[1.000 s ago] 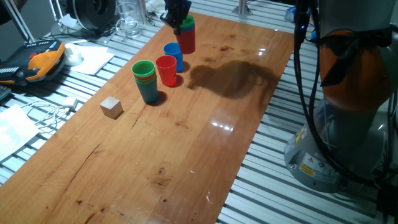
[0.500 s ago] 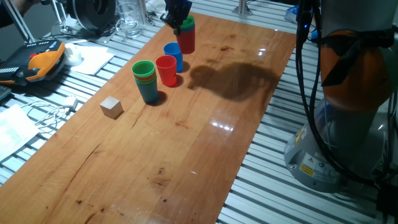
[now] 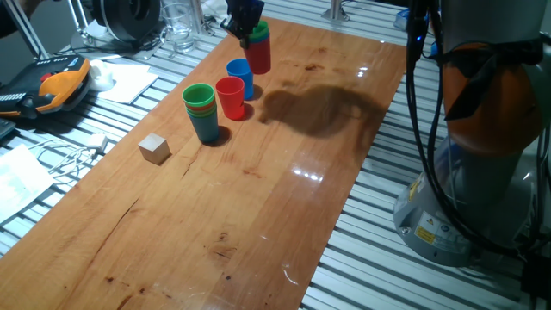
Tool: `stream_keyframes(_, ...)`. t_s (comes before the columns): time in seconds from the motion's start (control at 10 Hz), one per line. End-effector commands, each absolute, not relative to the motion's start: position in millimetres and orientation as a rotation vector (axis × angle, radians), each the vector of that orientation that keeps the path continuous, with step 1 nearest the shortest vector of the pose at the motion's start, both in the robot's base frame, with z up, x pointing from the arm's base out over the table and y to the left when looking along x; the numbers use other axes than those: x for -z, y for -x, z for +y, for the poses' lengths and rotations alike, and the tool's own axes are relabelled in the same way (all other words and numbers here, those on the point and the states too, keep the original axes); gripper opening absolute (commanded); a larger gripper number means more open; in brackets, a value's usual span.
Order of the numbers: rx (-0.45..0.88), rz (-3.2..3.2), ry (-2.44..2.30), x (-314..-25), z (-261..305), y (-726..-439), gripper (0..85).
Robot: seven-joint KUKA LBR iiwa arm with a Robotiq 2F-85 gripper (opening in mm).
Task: Stack the cups
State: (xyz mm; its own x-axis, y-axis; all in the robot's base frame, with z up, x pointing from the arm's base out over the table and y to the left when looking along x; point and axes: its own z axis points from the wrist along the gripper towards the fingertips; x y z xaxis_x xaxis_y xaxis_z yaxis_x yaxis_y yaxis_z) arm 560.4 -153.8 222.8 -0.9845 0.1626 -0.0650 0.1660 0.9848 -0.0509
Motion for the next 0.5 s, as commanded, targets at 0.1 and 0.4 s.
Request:
stream_keyframes(0.1,0.086,3.064,-0.246,-226,-159,-581,0.0)
stream_keyframes(0.4,0.088,3.030,-0.246,-212,-159,-594,0.0)
